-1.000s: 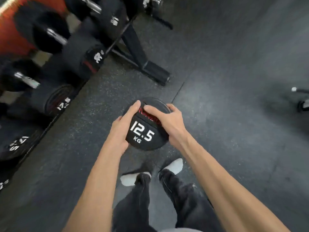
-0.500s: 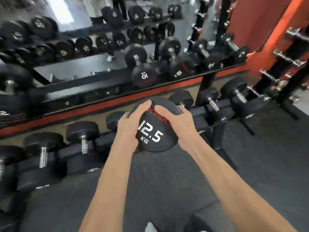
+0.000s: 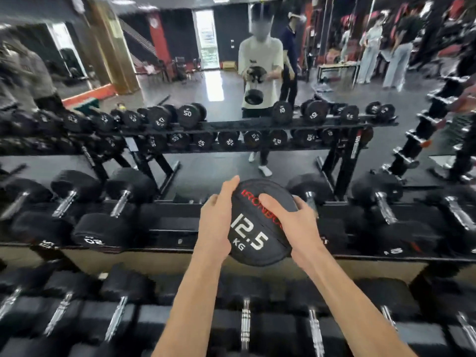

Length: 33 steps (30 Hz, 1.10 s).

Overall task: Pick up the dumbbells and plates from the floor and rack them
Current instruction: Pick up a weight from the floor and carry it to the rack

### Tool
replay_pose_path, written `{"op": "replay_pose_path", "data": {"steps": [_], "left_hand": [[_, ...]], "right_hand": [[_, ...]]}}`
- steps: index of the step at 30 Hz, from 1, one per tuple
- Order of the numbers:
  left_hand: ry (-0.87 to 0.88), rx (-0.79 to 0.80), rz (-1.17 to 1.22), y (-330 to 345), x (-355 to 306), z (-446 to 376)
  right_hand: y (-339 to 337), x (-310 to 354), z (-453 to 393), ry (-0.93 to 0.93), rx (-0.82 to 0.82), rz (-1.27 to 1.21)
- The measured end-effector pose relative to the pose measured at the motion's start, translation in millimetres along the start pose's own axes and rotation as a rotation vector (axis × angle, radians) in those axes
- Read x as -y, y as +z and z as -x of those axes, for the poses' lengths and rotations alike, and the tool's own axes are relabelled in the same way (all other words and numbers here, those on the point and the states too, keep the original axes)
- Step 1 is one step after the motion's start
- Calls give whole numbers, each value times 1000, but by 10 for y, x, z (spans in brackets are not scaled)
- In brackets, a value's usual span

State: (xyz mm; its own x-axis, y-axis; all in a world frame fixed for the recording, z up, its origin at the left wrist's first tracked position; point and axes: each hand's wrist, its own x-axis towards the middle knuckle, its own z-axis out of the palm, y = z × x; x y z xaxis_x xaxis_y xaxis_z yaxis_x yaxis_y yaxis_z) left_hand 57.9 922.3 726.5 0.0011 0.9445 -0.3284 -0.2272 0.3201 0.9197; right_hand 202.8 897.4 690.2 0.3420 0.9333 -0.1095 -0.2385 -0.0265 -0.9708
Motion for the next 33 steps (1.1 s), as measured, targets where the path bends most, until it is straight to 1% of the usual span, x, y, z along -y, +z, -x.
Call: {"op": "replay_pose_path", "data": {"steps": [4,8,11,13,15,18,22,26,31,33], "left_hand": [[-42,-13,11,16,-219,-763],[-45,-10,-1,38,-370,-1406],[-29,-8,-20,39,-479,-1828],[-46,35,-31,49,-548,-2137],[-41,55,-19,82,-569,-2354],[-54,71,-19,121,-539,-2697],[-91,90,-66,92,-334,-2972],[-78,78,-126,135,-289,-3084],[-32,41,-180,145,-245,-2986],[-9,58,-206,112,-230,-2915]], "right_hand": [[293,40,-721,41,16,7],[534,-10,-1297,64,5,1],[711,-33,-1630,78,-39,1],[800,-66,-1884,64,-74,5],[847,-28,-2074,45,-89,28],[901,-148,-2383,38,-122,56],[884,-439,-2547,74,-187,28],[879,-459,-2638,88,-201,24],[838,-451,-2584,121,-159,27],[821,-442,-2532,145,-140,21]]}}
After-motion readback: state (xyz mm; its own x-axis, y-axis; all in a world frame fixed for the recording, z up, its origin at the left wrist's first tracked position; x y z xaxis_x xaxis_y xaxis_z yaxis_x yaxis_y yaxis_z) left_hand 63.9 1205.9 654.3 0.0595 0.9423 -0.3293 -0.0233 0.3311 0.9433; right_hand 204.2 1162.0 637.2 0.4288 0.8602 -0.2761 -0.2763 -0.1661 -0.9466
